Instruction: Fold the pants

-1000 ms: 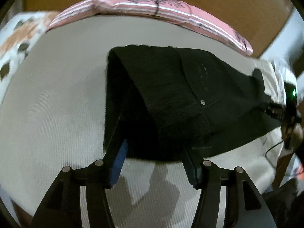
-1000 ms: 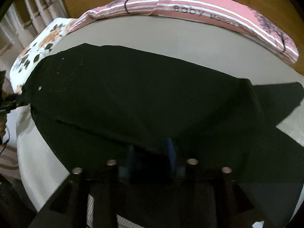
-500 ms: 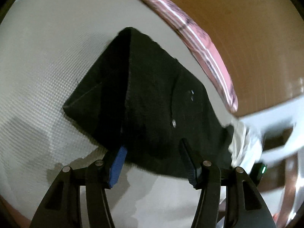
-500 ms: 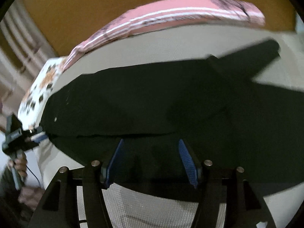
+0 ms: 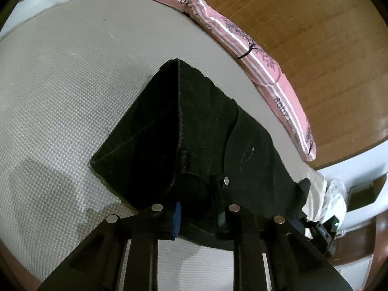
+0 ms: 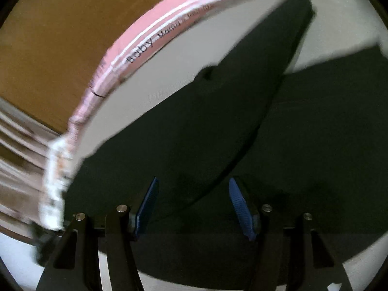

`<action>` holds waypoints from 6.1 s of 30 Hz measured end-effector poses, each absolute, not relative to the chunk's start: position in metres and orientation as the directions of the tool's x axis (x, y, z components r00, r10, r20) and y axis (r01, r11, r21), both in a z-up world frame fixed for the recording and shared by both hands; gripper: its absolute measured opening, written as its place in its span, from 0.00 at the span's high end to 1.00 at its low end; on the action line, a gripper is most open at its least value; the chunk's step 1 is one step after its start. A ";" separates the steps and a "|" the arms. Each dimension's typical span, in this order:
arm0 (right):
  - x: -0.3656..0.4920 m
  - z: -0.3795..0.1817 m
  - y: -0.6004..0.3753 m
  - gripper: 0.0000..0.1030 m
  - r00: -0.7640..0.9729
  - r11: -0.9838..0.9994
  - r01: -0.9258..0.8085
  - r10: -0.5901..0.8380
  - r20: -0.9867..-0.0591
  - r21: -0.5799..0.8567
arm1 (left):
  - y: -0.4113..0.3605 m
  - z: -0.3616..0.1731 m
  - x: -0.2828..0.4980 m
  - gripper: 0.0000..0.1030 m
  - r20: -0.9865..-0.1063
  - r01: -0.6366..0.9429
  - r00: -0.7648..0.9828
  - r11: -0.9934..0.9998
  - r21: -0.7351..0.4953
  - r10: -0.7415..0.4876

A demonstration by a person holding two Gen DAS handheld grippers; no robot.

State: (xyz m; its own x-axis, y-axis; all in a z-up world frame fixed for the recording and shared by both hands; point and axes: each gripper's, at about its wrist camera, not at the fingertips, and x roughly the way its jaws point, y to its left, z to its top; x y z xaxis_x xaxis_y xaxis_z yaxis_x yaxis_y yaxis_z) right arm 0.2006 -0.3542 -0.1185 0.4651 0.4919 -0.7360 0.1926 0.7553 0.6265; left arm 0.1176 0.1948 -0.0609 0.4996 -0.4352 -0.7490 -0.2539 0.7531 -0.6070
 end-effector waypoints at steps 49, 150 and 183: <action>0.134 -0.111 -0.371 0.65 0.460 0.731 0.334 0.424 -0.780 0.595 | 0.178 -0.048 0.134 0.73 -0.902 0.046 0.414 0.992 -0.117 -0.126; 0.378 -0.098 -0.475 0.95 0.491 0.764 0.325 0.368 -0.790 0.558 | -0.196 -0.074 0.095 0.81 -0.802 0.730 0.199 0.631 -0.261 -0.563; 0.054 -0.094 -0.611 0.97 0.546 0.610 0.663 0.003 -0.838 0.434 | -0.236 -0.070 0.066 0.83 -0.855 0.824 0.340 0.562 0.070 -0.392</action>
